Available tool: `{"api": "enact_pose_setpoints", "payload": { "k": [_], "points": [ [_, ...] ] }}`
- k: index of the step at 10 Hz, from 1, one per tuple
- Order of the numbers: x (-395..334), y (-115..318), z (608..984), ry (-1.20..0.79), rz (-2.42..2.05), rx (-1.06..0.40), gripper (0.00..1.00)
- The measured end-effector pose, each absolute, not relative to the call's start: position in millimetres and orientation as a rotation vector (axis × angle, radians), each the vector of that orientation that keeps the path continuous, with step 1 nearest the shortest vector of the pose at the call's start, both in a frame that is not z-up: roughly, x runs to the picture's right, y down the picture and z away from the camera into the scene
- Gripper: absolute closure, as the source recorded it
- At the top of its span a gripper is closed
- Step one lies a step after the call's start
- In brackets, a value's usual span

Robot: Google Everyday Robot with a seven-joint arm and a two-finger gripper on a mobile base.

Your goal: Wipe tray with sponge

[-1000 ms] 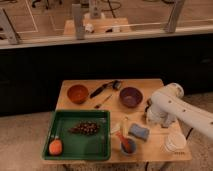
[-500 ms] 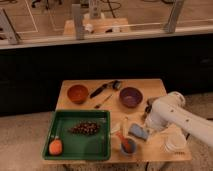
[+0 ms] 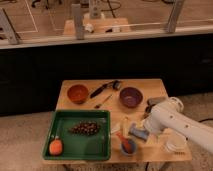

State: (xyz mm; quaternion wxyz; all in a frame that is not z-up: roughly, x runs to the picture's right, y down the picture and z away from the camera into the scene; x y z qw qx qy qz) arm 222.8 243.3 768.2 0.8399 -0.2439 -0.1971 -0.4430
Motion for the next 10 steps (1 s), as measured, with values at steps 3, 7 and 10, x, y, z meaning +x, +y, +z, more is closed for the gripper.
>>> {"api": "enact_pose_setpoints", "payload": {
  "k": [3, 7, 10],
  "points": [
    [211, 246, 775, -0.430, -0.933, -0.512, 0.24],
    [199, 244, 786, -0.418, -0.934, -0.510, 0.24],
    [190, 246, 797, -0.407, -0.953, -0.521, 0.24]
  ]
}}
